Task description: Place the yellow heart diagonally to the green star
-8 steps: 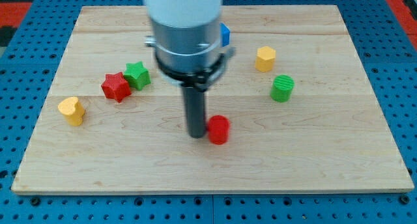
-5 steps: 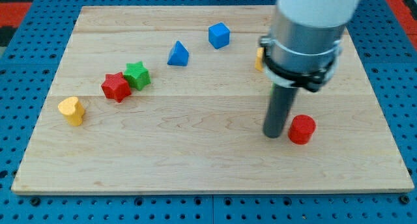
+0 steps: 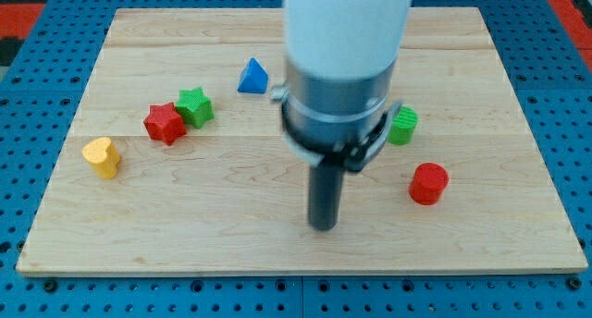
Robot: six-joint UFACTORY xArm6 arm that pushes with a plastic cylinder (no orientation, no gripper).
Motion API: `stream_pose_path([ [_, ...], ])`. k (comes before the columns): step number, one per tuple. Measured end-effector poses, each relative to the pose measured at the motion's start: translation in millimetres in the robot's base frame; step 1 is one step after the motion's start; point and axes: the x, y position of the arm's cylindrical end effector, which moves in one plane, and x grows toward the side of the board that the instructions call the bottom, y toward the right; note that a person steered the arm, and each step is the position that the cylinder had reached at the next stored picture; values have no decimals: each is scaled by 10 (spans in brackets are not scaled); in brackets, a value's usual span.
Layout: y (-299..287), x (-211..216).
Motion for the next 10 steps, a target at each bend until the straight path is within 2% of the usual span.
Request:
stream_pose_path([
  [1, -1098, 121],
  [2, -2505, -11],
  [3, -3150, -164],
  [5, -3107, -531],
  [8, -3060, -807],
  [10, -2506, -1025],
])
